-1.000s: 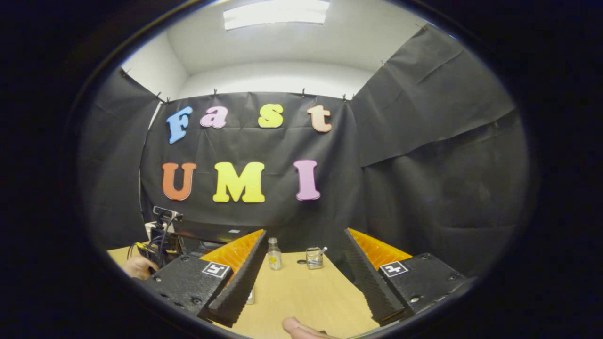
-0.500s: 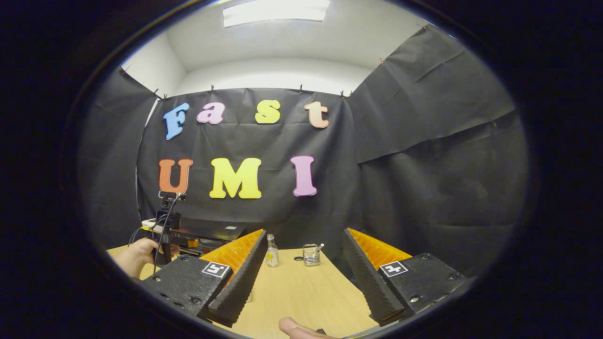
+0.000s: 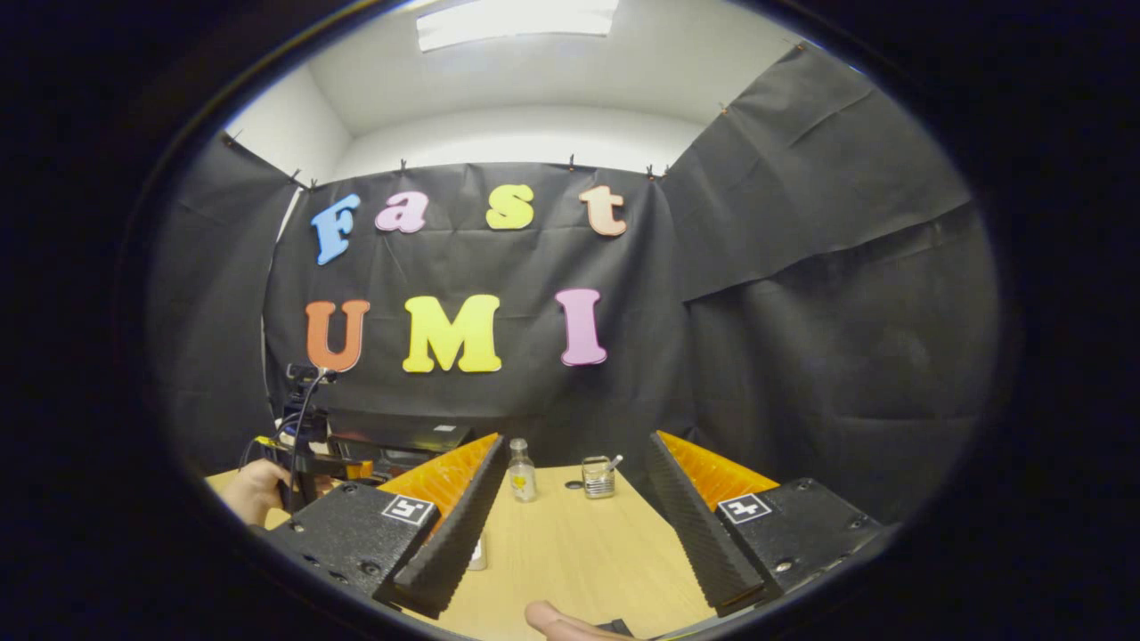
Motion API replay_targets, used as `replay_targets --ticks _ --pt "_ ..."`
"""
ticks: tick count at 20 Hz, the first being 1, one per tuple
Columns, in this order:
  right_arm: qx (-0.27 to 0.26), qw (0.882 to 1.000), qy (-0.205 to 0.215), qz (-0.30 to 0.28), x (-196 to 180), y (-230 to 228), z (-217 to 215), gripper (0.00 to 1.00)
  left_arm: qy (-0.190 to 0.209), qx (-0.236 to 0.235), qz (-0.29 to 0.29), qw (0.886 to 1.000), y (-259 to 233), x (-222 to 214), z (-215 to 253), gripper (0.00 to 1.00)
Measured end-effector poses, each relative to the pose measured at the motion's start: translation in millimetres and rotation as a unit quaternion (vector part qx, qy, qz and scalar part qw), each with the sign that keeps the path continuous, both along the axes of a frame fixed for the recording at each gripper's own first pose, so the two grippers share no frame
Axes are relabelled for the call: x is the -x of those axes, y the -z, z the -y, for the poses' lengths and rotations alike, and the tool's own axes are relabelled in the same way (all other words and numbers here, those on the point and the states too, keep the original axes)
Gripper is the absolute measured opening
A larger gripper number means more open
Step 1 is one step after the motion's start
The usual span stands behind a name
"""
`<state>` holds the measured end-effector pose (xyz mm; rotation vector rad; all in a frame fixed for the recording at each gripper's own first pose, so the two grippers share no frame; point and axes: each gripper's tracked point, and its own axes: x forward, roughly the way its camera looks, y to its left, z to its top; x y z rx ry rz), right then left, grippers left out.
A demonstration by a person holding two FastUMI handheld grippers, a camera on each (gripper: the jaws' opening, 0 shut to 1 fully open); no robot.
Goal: Open the electric oven with the left hand, put the food in, and close the electric oven.
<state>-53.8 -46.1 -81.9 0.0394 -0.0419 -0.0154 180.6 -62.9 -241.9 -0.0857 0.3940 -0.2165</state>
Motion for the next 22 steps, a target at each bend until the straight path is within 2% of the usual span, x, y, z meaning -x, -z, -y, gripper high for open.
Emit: replay_targets --ticks 1,2,4,5,6,7,8,9,10,11,12,15,16,17,22 --pt "0.003 1.0 -0.002 0.001 1.2 0.1 -2.5 0.96 -0.002 0.003 0.006 1.0 -0.1 3.6 -0.7 0.93" --pt "0.004 1.0 -0.005 0.003 1.4 -1.1 -5.5 1.0 -0.002 0.005 0.013 1.0 -0.4 3.0 -0.6 0.94" --pt "0.009 1.0 -0.008 0.004 2.5 -0.5 -8.6 1.0 -0.003 0.007 0.005 1.0 6.8 13.7 -1.0 0.93" --pt "0.011 1.0 -0.008 0.004 1.8 0.1 -9.4 0.96 -0.003 0.012 0.003 1.0 8.5 18.1 -1.0 0.94" --pt "0.011 1.0 -0.009 0.004 1.4 -0.2 -9.8 0.96 -0.002 0.019 0.003 1.0 9.4 20.4 1.7 0.94" --pt "0.01 1.0 -0.009 0.005 0.8 -0.5 -9.8 1.0 0.002 0.023 0.0 1.0 12.3 21.9 4.2 0.94" --pt "0.009 1.0 -0.009 0.003 -0.2 0.2 -11.0 1.0 0.003 0.019 -0.005 1.0 16.7 22.1 5.1 0.94" --pt "0.009 1.0 -0.01 0.001 -1.3 2.4 -11.6 0.96 -0.002 0.01 -0.008 1.0 21.6 18.6 1.8 0.93" --pt "0.009 1.0 -0.011 -0.002 -2.1 3.3 -12.4 0.96 -0.006 0.0 -0.013 1.0 25.3 17.1 -4.3 0.94" --pt "0.011 1.0 -0.012 -0.002 -3.1 4.8 -12.7 1.0 -0.007 -0.003 -0.004 1.0 19.7 16.1 -6.1 0.94" --pt "0.011 1.0 -0.012 -0.002 -3.5 4.7 -12.9 1.0 -0.006 -0.004 -0.001 1.0 20.4 8.0 -2.7 0.97" --pt "0.011 1.0 -0.013 -0.005 -7.6 7.0 -13.9 1.0 0.004 0.01 -0.009 1.0 17.9 -1.3 4.5 0.96" --pt "0.011 1.0 -0.014 -0.005 -8.4 7.2 -13.9 0.96 0.003 0.008 -0.003 1.0 14.2 -9.0 3.0 0.97" --pt "0.011 1.0 -0.013 -0.007 -10.1 8.7 -13.2 1.0 0.003 0.004 0.003 1.0 9.5 -17.7 2.1 0.98" --pt "0.006 1.0 -0.009 -0.013 -15.0 14.7 -9.3 1.0 -0.005 -0.008 0.018 1.0 -11.2 -54.7 -2.2 0.98"
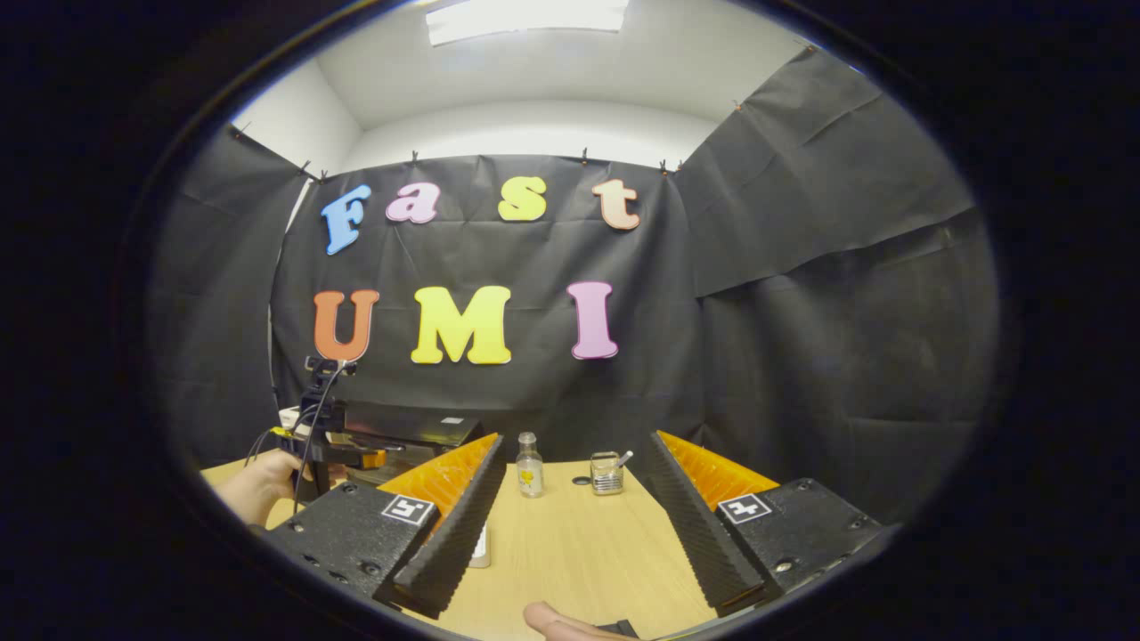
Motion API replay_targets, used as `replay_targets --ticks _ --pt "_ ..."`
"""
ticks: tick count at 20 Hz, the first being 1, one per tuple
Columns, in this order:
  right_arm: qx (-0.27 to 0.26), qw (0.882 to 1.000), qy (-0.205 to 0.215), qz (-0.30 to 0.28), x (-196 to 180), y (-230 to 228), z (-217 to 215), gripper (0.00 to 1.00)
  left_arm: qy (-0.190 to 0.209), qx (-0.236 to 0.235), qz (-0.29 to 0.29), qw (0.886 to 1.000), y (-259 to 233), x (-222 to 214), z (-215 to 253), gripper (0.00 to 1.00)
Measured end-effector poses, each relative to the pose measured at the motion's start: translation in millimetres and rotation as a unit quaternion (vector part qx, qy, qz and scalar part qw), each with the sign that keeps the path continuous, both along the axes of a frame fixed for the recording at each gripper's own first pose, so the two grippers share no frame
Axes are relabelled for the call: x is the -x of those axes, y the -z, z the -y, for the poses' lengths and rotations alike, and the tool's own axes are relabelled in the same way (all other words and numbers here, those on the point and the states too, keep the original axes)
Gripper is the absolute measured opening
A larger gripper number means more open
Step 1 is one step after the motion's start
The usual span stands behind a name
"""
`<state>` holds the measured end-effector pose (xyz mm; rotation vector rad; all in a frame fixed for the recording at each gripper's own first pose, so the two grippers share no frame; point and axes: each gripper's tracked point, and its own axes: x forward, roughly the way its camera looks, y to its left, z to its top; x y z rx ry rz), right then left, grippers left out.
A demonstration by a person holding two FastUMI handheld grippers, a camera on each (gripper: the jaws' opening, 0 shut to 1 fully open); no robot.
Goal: Open the electric oven with the left hand, put the food in, and close the electric oven.
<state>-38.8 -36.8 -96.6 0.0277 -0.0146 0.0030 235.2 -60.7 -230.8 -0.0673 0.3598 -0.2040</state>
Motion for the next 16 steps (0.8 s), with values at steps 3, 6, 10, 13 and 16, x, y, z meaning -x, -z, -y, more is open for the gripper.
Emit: replay_targets --ticks 3,6,10,13,16 --pt "-0.003 1.0 0.001 -0.007 -2.9 4.2 2.1 1.0 0.0 0.009 0.007 1.0 -14.6 14.2 4.7 0.98" --pt "-0.006 1.0 0.0 -0.009 -4.1 3.5 2.3 1.0 -0.031 -0.005 0.013 0.999 -34.0 35.5 -13.4 0.97" --pt "-0.018 1.0 0.003 -0.005 4.7 -2.7 -0.7 1.0 -0.043 0.0 0.038 0.998 -79.5 92.9 -31.6 0.98" --pt "-0.027 1.0 -0.005 0.005 18.3 -13.4 -7.7 1.0 -0.049 -0.002 0.086 0.995 -129.2 139.3 -45.3 0.97" --pt "-0.024 1.0 -0.006 0.009 25.6 -20.4 -9.7 1.0 -0.052 -0.002 0.123 0.991 -174.1 183.8 -52.2 0.96"
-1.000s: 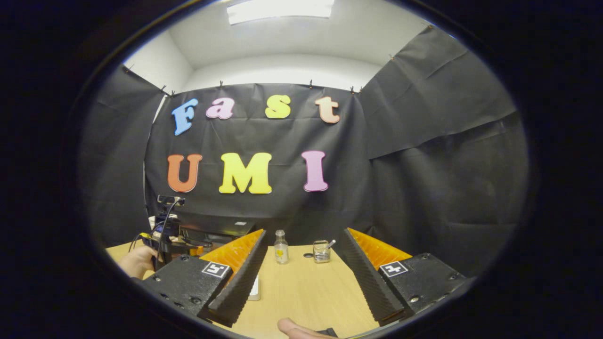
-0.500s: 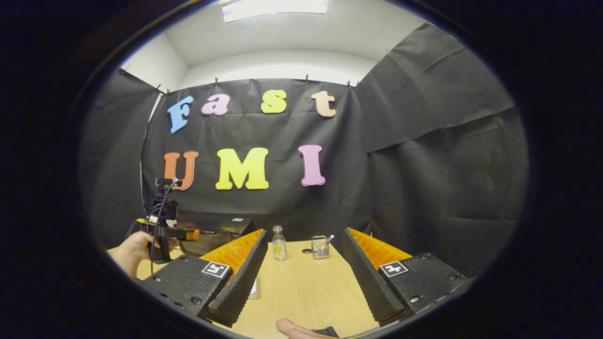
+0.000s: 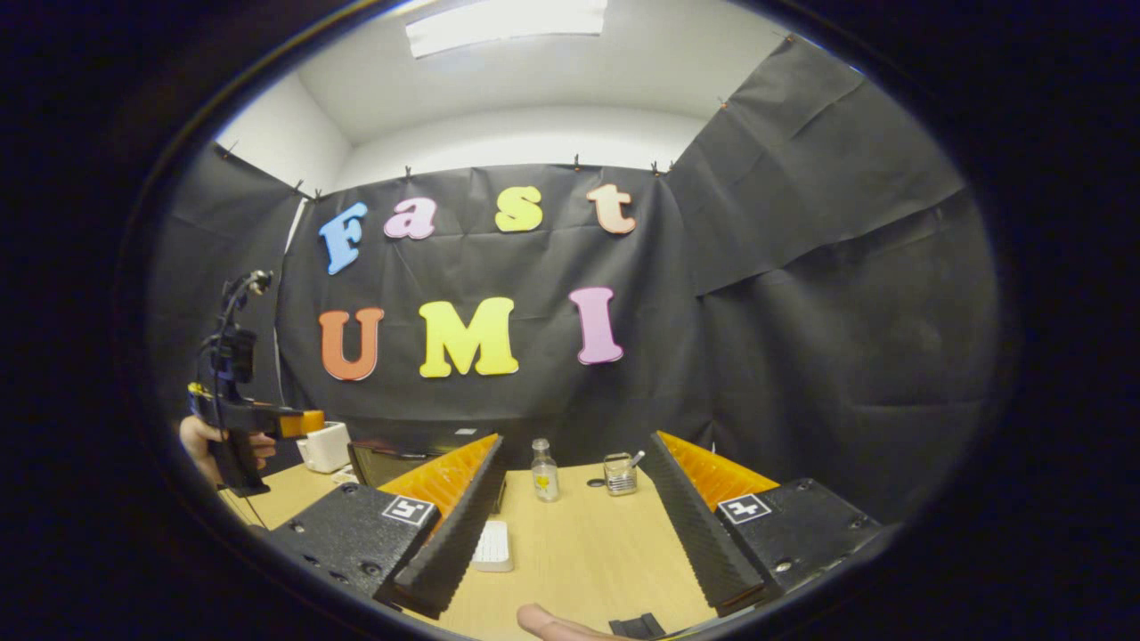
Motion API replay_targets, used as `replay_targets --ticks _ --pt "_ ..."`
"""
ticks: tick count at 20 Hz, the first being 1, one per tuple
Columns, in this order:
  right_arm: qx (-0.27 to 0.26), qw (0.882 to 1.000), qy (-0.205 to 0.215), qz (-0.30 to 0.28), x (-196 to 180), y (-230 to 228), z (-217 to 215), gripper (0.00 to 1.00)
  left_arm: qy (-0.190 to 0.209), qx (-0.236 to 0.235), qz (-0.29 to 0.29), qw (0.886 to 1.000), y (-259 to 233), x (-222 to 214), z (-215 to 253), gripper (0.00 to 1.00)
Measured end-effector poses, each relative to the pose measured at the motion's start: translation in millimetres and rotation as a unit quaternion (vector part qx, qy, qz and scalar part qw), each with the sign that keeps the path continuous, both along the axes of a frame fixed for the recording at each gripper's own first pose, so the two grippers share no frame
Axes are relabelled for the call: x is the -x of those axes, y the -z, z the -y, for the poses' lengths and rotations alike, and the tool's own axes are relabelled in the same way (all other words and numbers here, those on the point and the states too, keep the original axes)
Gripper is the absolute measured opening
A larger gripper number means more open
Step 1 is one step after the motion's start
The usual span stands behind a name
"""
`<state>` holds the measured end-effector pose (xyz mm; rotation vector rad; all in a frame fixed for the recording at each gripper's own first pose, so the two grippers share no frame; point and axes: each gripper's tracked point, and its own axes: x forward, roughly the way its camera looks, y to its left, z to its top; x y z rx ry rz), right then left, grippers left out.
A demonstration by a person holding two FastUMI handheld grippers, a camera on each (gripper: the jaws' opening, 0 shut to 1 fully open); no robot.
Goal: Open the electric oven with the left hand, put the food in, and close the electric oven.
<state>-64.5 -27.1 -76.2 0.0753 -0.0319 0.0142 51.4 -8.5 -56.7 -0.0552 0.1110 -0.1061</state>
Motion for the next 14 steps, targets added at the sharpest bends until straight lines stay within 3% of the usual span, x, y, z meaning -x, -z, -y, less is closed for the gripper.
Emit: replay_targets --ticks 6,8,9,10,12,13,14 --pt "-0.008 0.999 -0.007 0.033 25.9 -29.3 -11.6 1.0 -0.036 0.0 0.065 0.997 -50.3 79.8 -14.8 0.96" --pt "-0.001 0.999 -0.008 0.046 32.3 -37.3 -12.5 1.0 -0.032 0.007 0.063 0.997 -44.7 101.3 -11.5 0.96" --pt "0.003 0.999 -0.009 0.052 35.7 -40.7 -14.3 0.96 -0.025 0.012 0.053 0.998 -36.3 111.0 -6.3 0.87" --pt "0.006 0.999 -0.011 0.053 39.3 -41.1 -15.9 0.96 -0.024 0.014 0.053 0.998 -30.0 118.6 -5.8 0.96" --pt "0.007 0.998 -0.021 0.053 45.2 -40.5 -21.4 1.0 -0.018 0.025 0.051 0.998 -13.4 134.1 -0.1 0.96" --pt "0.007 0.998 -0.027 0.058 48.1 -45.4 -24.7 1.0 -0.011 0.03 0.041 0.999 -7.1 137.5 7.7 0.87" --pt "0.012 0.998 -0.031 0.057 50.6 -45.8 -27.1 1.0 0.003 0.023 0.035 0.999 -5.1 139.6 13.9 0.95"
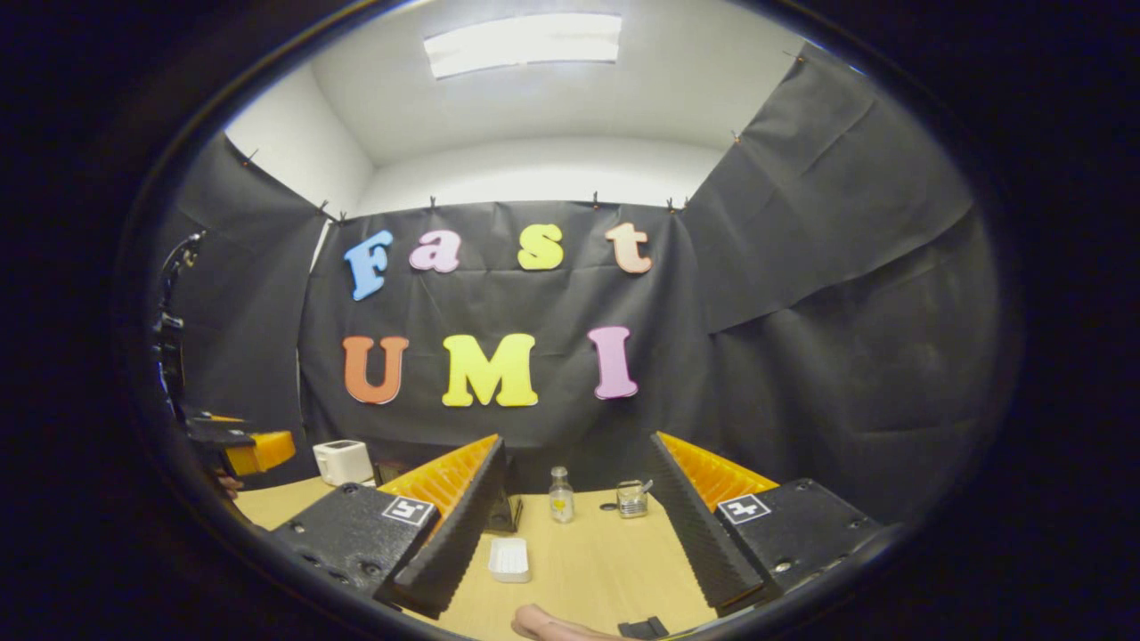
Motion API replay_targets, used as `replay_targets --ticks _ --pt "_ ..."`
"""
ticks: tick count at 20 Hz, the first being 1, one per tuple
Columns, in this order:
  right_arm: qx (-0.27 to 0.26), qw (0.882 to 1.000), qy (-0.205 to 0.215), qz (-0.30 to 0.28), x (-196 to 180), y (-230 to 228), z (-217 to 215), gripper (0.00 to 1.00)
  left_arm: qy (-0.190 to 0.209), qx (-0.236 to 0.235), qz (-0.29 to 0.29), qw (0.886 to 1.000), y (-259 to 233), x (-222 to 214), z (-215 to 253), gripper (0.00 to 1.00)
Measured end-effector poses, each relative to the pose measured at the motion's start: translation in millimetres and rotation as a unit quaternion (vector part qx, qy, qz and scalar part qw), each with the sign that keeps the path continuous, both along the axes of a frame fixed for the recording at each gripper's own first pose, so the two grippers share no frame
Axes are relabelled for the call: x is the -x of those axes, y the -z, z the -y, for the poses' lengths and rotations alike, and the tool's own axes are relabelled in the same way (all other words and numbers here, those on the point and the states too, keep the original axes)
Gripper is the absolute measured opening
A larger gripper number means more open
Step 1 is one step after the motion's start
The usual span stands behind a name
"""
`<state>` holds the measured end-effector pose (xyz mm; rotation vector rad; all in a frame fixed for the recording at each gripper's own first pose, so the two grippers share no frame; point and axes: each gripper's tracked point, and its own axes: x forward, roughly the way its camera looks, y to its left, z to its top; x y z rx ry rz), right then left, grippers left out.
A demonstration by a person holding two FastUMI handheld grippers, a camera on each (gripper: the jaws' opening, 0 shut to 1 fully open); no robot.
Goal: Open the electric oven with the left hand, put the food in, and close the electric oven.
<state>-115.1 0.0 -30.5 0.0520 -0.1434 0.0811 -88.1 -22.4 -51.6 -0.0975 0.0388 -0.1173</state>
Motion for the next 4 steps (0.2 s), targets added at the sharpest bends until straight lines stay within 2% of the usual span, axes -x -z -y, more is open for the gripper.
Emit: replay_targets --ticks 4 --pt "0.001 1.0 0.0 -0.009 -1.1 6.7 9.1 1.0 -0.022 -0.006 0.022 0.999 -15.9 -2.4 -10.4 0.96"
